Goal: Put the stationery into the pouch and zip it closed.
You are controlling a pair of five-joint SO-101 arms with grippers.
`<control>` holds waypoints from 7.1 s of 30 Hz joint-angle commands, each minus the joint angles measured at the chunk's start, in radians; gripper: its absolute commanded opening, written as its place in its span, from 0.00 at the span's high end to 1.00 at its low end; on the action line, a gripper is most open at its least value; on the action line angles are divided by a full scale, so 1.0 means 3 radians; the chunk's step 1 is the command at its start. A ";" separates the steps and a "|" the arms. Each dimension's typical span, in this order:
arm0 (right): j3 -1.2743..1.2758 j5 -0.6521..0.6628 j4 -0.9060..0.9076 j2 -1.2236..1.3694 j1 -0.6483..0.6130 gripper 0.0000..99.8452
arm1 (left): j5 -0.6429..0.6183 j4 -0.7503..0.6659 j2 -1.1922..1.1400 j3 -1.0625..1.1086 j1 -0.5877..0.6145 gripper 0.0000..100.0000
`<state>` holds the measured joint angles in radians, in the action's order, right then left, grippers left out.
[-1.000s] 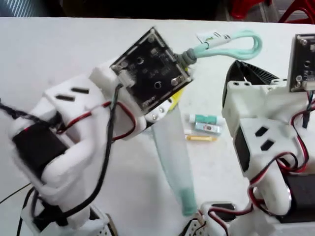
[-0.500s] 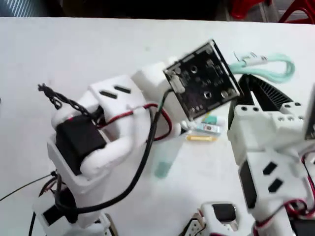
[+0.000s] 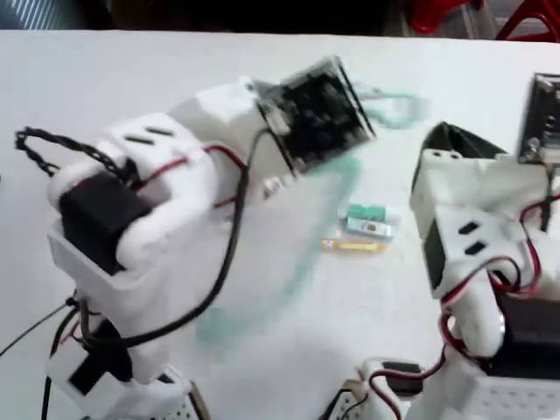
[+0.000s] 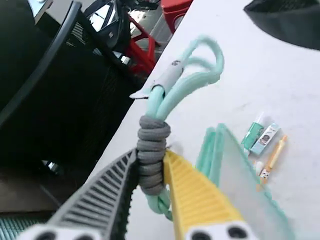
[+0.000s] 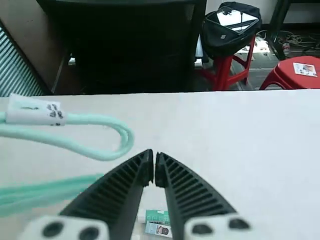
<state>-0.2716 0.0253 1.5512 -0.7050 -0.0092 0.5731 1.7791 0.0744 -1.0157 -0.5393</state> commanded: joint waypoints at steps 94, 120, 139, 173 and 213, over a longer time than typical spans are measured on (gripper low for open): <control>0.0992 0.2695 0.0064 -0.0749 -0.1501 0.73 | -0.0394 0.0026 0.0212 -0.0363 0.0003 0.98; 0.1739 0.2670 0.0018 -0.1092 -0.1639 0.73 | -0.0394 0.0015 0.0248 0.0501 0.0008 0.98; 0.2731 0.2956 -0.0780 -0.1031 -0.1747 0.68 | -0.0389 0.0010 0.0217 0.0532 -0.0003 0.98; 0.2936 0.2460 -0.1261 -0.0785 -0.1419 0.98 | 0.0808 -0.0015 0.1476 0.1923 0.1317 0.67; 0.2910 0.4649 -0.0846 -0.0821 -0.1828 0.98 | -0.0072 -0.3478 0.5823 0.8122 0.1399 0.62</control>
<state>0.6137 1.3126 1.2873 -0.9551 -0.5478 0.5654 0.7756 1.8082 1.4300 -0.1112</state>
